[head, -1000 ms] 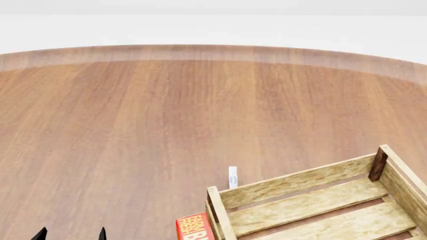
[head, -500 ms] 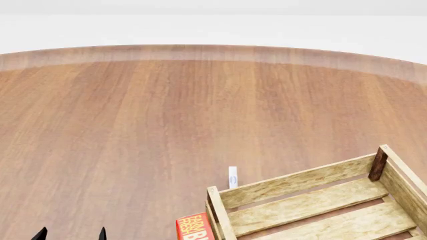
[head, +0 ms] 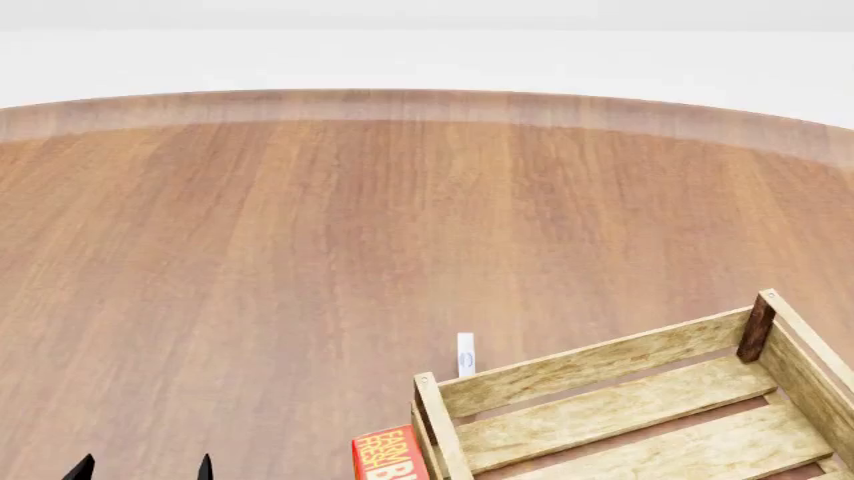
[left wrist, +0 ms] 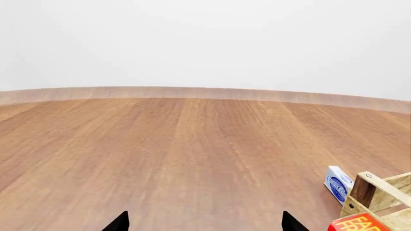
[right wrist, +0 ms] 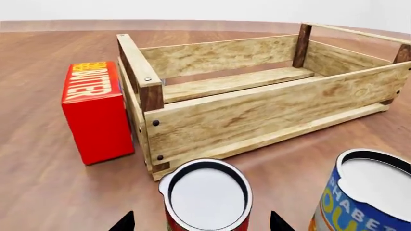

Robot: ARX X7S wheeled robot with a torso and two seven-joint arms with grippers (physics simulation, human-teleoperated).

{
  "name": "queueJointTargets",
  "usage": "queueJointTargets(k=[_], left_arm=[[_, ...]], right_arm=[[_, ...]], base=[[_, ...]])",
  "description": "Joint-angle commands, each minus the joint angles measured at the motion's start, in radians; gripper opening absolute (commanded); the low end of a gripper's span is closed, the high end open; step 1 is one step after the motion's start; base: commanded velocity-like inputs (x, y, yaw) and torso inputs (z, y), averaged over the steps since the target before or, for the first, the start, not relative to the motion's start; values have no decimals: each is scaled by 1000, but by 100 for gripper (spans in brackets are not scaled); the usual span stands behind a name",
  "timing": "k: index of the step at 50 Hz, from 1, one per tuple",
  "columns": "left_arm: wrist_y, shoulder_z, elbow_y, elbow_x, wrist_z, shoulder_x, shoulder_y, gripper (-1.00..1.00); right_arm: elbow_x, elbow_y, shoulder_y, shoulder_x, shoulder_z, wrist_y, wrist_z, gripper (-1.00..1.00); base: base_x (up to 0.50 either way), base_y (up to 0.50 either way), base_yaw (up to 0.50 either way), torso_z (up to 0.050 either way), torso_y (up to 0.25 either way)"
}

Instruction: Pick up the tomato sauce, and put it in the wooden tray.

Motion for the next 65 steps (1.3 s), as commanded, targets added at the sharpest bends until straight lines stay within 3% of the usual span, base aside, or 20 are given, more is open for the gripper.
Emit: queueJointTargets(k=[1, 49, 50, 65], left_arm=[[4, 4, -4, -4, -3, -3, -2, 100], [12, 24, -7, -16, -20, -14, -6, 100], [11, 24, -7, -17, -21, -14, -6, 100], [13, 30, -7, -21, -25, -19, -7, 100]], right_arm=[[9, 54, 36, -8, -6, 10, 1, 100], [44, 141, 121, -4, -26, 31, -3, 100], [44, 142, 121, -4, -25, 31, -1, -100], [9, 112, 95, 9, -32, -18, 27, -100]], base=[[0, 0, 0, 0, 0], [0, 0, 0, 0, 0], [0, 0, 0, 0, 0], [0, 0, 0, 0, 0]])
